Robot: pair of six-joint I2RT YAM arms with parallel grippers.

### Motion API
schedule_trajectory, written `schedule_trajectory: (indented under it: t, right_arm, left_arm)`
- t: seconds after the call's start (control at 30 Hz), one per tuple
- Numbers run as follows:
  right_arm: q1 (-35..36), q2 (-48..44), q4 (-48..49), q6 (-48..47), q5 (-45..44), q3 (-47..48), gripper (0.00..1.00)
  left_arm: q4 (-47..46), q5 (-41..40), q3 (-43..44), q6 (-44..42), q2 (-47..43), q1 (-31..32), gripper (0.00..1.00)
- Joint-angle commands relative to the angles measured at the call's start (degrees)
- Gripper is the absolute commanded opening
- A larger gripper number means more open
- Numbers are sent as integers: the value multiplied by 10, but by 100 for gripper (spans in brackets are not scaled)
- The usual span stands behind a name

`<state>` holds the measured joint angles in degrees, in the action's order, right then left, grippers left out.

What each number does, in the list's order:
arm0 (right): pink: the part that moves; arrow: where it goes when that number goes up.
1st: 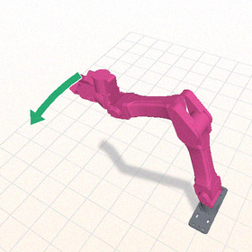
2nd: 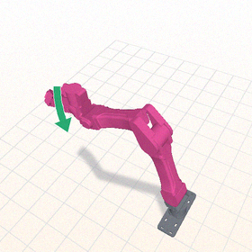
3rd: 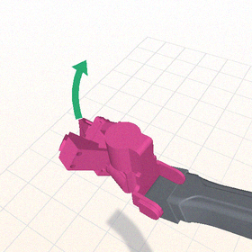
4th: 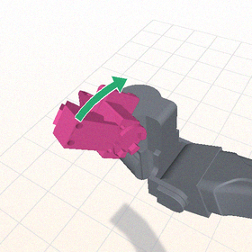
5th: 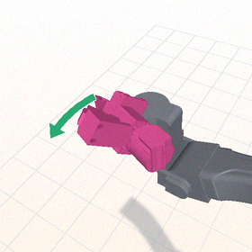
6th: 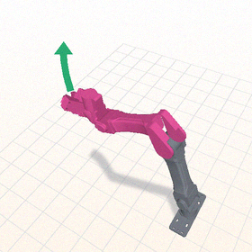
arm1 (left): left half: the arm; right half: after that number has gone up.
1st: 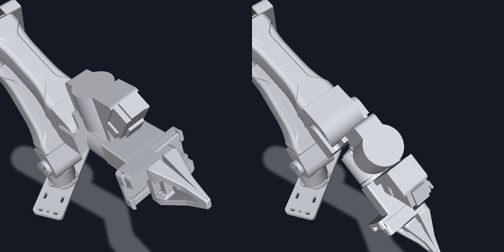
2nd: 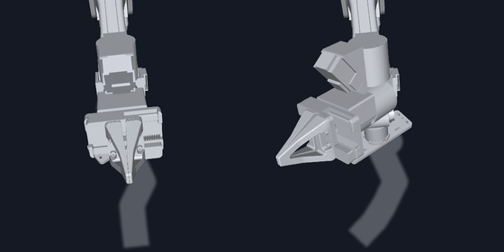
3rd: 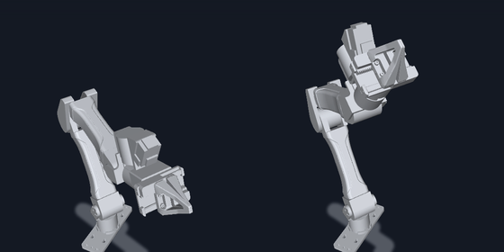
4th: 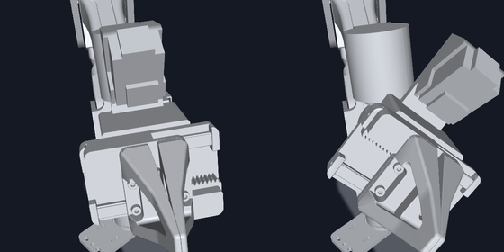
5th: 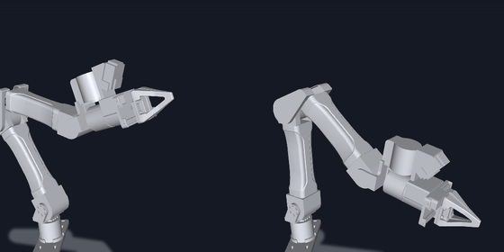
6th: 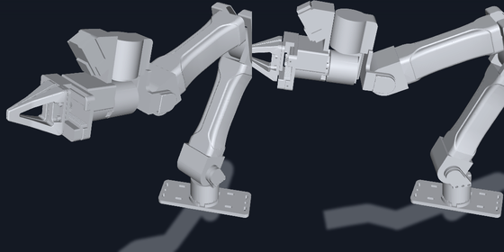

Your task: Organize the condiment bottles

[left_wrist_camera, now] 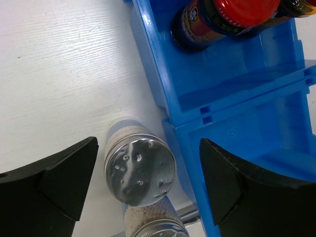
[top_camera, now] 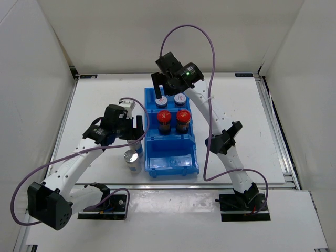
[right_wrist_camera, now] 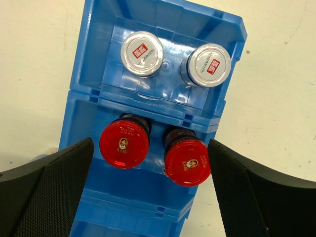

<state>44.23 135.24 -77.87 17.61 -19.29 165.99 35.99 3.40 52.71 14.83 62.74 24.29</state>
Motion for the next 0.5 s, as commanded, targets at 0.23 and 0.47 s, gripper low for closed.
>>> schedule_trajectory:
  t: [0.23,0.47]
  right_arm:
    - [-1,-43,-156,5,-27,-35,99]
    - [-1,-48,-156,11,-34,-48,99]
  left_arm:
    - [-8,6,-17,3,2,3,69]
    - [-8,-6,-29,3,2,15,65]
